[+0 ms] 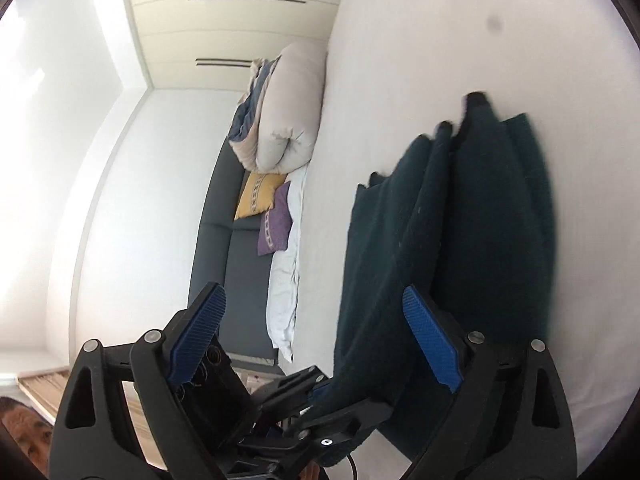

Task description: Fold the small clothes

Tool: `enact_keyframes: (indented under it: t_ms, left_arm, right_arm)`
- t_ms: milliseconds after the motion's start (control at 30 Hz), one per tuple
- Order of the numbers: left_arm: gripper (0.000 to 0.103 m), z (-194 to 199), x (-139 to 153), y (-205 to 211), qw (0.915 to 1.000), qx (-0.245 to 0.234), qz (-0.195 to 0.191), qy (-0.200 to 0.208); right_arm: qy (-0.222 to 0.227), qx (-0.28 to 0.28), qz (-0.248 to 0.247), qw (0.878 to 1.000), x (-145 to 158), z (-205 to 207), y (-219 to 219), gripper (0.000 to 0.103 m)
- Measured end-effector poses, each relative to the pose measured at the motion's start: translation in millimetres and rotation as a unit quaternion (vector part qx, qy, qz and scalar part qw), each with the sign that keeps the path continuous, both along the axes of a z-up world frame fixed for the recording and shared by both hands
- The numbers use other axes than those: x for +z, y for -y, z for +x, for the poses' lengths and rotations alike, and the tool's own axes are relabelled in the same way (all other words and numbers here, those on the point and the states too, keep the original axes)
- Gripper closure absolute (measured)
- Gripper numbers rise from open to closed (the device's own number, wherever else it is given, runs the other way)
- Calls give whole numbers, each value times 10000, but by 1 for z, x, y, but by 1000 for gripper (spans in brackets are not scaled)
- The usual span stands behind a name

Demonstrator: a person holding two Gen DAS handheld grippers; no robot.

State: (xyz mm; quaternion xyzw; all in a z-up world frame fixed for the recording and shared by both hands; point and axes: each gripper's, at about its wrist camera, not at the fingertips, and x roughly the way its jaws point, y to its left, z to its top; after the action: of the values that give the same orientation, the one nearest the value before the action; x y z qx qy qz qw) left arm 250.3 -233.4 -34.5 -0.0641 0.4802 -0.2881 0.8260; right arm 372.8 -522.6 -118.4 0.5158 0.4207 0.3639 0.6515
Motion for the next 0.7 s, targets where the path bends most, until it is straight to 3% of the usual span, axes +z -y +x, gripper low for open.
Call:
enact_keyframes:
  t_ms: [33, 167, 200, 267, 333, 367, 400, 433, 533, 700]
  left_arm:
    - [52, -4, 6, -6, 9999, 17, -103, 66]
    - [39, -14, 39, -43, 9976, 329, -267, 549]
    - [33, -14, 43, -52, 9966, 453, -260, 630]
    - [32, -5, 44, -58, 9957, 581, -59, 714]
    - [32, 4, 37, -66, 9950, 758, 57, 643]
    - [32, 8, 34, -73, 9943, 866, 77, 611]
    - [32, 11, 29, -80, 9936, 963, 116, 583]
    - [32, 14, 25, -84, 9928, 1056, 159, 549]
    - [32, 17, 11, -90, 9922, 1142, 179, 470]
    - [31, 14, 2, -87, 9927, 1045, 321, 509]
  right_arm:
    - [-37, -6, -64, 10000, -3, 0, 6, 11]
    - [-323, 204, -719, 9967, -14, 4, 0, 12]
    - [-378, 272, -878, 9951, -16, 4, -4, 13]
    - [-317, 356, -1247, 9911, -15, 6, -15, 15]
    - [-343, 431, -1639, 9849, -12, 7, -33, 27]
    - [-352, 451, -1858, 9809, -10, 9, -41, 46]
    - [-357, 494, -2182, 9740, -9, 10, -49, 74]
    - [-358, 577, -2358, 9694, -8, 11, -54, 86]
    - [-160, 365, -2688, 9624, 8, 7, -54, 90]
    - [-18, -72, -2643, 9644, 25, -6, -4, 91]
